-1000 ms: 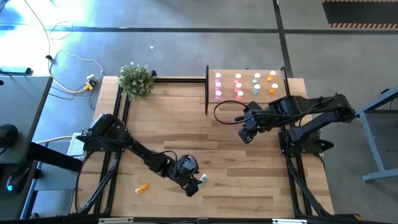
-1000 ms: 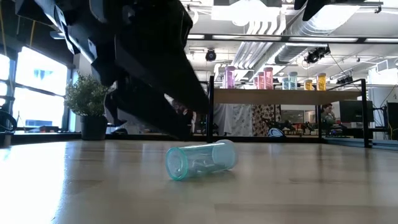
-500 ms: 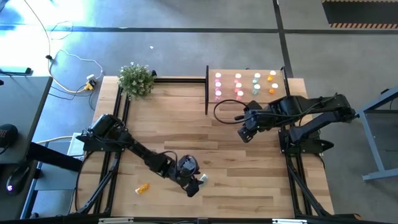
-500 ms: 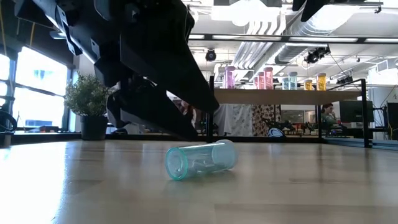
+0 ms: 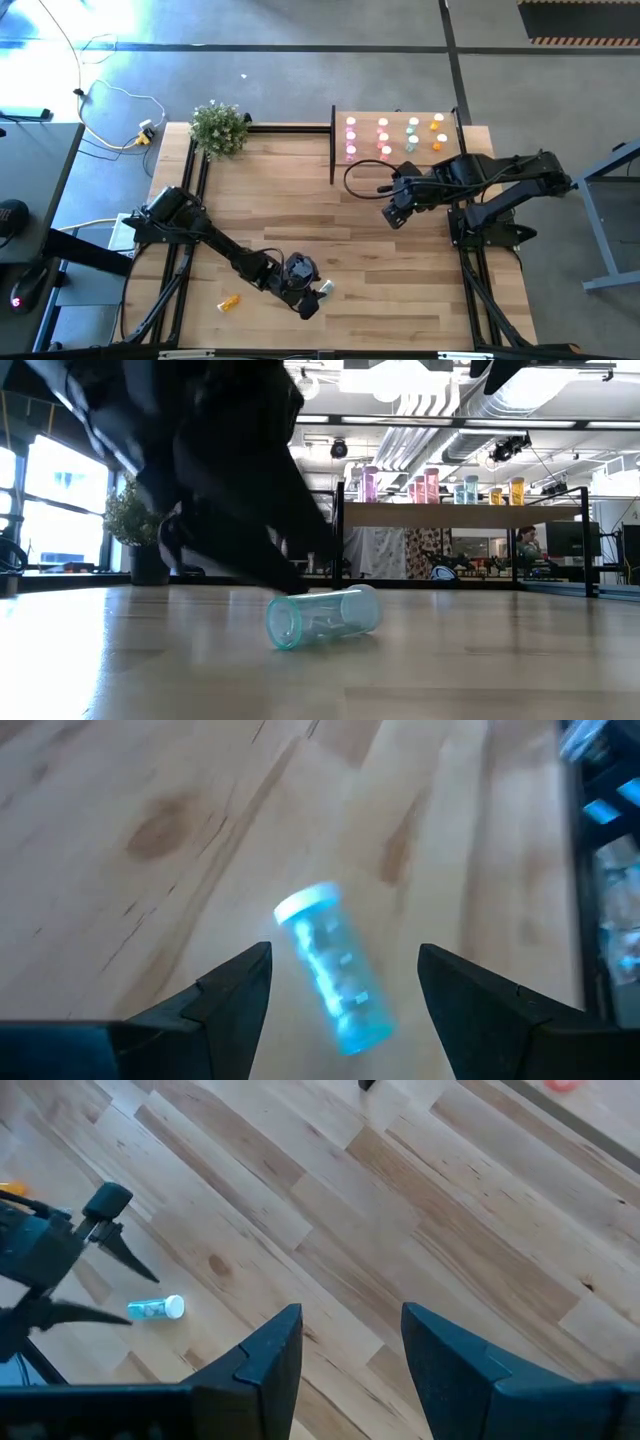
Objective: Pick and place medicine bottles onto shelf by color
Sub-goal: Put the blue pill bottle on the shelf aligned with the other blue pill bottles
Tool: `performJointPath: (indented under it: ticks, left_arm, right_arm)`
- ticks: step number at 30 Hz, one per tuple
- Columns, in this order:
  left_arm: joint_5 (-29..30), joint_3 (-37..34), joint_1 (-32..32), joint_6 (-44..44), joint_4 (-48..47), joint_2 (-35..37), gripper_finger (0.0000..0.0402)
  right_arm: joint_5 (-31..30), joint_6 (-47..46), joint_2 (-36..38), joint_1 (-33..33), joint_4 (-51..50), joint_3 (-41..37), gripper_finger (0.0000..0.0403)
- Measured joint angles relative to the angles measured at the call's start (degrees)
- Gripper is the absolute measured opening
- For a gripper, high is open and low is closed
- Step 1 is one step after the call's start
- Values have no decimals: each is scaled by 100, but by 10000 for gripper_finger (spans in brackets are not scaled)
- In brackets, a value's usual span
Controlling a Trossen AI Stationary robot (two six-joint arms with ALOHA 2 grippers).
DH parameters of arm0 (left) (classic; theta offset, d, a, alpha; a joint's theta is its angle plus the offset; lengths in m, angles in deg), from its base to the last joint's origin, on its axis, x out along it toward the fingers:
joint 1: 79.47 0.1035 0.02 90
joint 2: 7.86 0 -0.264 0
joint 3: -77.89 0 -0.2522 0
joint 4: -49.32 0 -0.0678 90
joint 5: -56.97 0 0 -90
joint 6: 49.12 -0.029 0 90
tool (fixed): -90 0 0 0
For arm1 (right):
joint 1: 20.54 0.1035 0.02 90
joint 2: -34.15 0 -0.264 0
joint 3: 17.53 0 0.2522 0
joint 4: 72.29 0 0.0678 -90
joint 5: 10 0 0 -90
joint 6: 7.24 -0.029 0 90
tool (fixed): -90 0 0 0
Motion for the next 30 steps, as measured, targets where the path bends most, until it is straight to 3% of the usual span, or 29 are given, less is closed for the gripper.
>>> performJointPath:
  ticks: [5, 13, 20, 30]
  left_arm:
    - [-186, 362, -10, -87, -153, -330, 241]
    - [22, 1128, -14, -134, -1428, -751, 241]
    - [132, 1272, -28, -172, -1872, -841, 236]
    - [84, 1250, -22, -794, -2005, -850, 145]
  right_arm:
    - [0, 0, 0, 0, 40, 0, 163]
    - [0, -2, 2, 1, 66, 0, 163]
    - [0, 4, 2, 2, 76, 0, 163]
    - [8, 17, 2, 2, 81, 0, 163]
